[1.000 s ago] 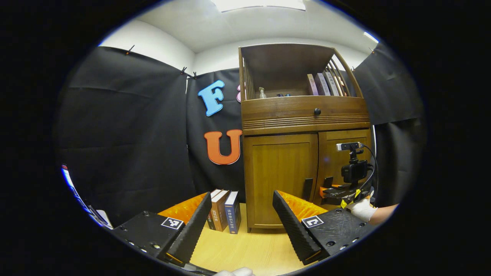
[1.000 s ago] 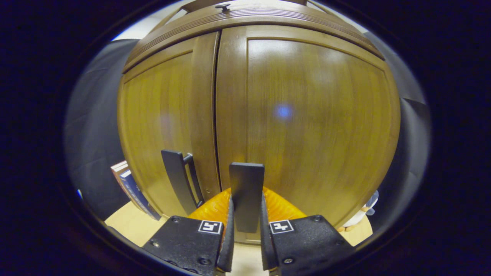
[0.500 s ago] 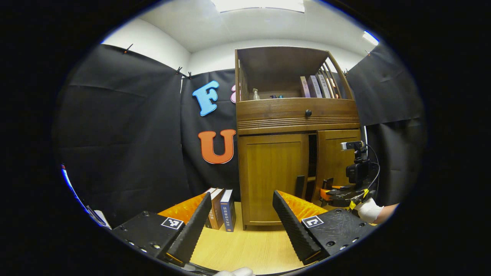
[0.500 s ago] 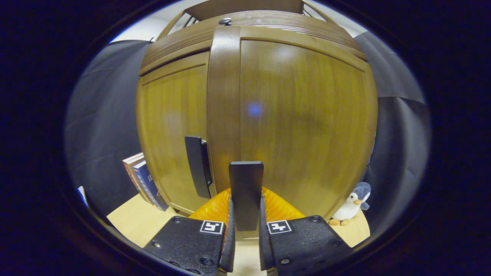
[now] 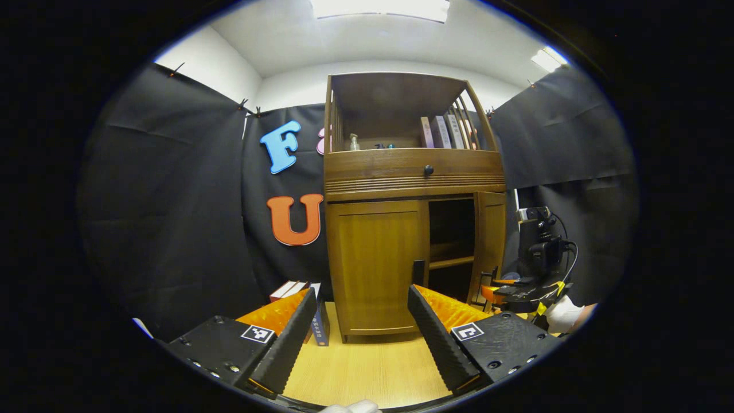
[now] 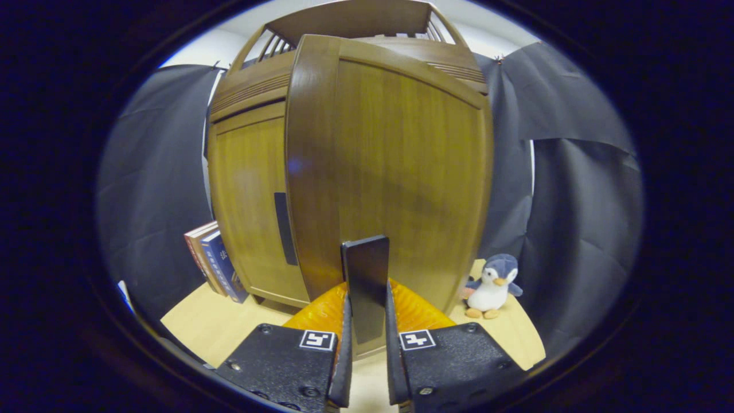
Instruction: Open the right door of the double-door shoe cabinet with the right hand, and open the left door with the left hand.
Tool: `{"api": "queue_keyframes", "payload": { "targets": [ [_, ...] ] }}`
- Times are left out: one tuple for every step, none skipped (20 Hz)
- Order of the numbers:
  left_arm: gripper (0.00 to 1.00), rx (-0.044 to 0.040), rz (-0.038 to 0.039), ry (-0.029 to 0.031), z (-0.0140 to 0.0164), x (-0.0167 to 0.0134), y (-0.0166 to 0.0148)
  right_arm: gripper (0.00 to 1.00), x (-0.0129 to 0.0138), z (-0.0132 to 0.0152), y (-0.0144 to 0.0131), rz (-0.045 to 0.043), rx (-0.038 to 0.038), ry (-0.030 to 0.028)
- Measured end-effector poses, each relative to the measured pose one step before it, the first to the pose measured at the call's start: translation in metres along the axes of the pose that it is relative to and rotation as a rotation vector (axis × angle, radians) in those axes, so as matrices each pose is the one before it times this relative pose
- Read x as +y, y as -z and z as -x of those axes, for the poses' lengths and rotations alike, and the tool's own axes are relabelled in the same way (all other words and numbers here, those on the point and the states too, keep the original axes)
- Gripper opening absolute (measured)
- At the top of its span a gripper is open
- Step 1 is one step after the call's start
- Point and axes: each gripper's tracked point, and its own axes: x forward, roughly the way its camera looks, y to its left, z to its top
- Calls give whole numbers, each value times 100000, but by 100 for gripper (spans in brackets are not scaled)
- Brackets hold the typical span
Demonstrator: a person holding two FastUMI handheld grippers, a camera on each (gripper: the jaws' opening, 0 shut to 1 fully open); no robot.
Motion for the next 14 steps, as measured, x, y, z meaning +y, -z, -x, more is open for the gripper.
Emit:
{"api": "queue_keyframes", "payload": {
  "targets": [
    [96,-196,-136,1580,-17,-313,76,28,-705,652,251,-416,62,1809],
    [96,-157,183,1612,120,-358,17,28,-667,598,98,-346,15,1898],
    [96,-98,334,1873,-87,-476,61,29,-313,250,201,-664,-22,1431],
    [96,-223,378,1687,45,-379,14,25,-633,630,197,-617,9,924],
    [96,-213,341,1440,-51,-310,25,25,-687,592,195,-754,220,862],
    [96,-95,317,1391,-31,-367,75,24,-585,432,58,-458,243,768],
    [96,58,379,1319,2,-354,153,23,-561,295,123,-424,217,766],
    [96,-57,260,1262,30,-389,108,22,-482,327,39,-308,252,907],
    [96,-30,-165,836,-84,-258,143,22,-610,362,124,-287,-7,1218],
    [96,-301,-537,489,-30,-205,118,21,-481,187,31,-171,-13,947],
    [96,5,-708,387,-42,-192,182,21,-436,128,96,-7,135,910],
    [96,134,-506,517,-18,-308,155,19,-627,488,-67,43,514,845],
    [96,-151,-160,585,-169,-336,177,19,-456,189,86,10,626,127],
    [96,-156,6,552,-45,-352,14,16,-351,158,25,-473,687,-606]
  ]
}}
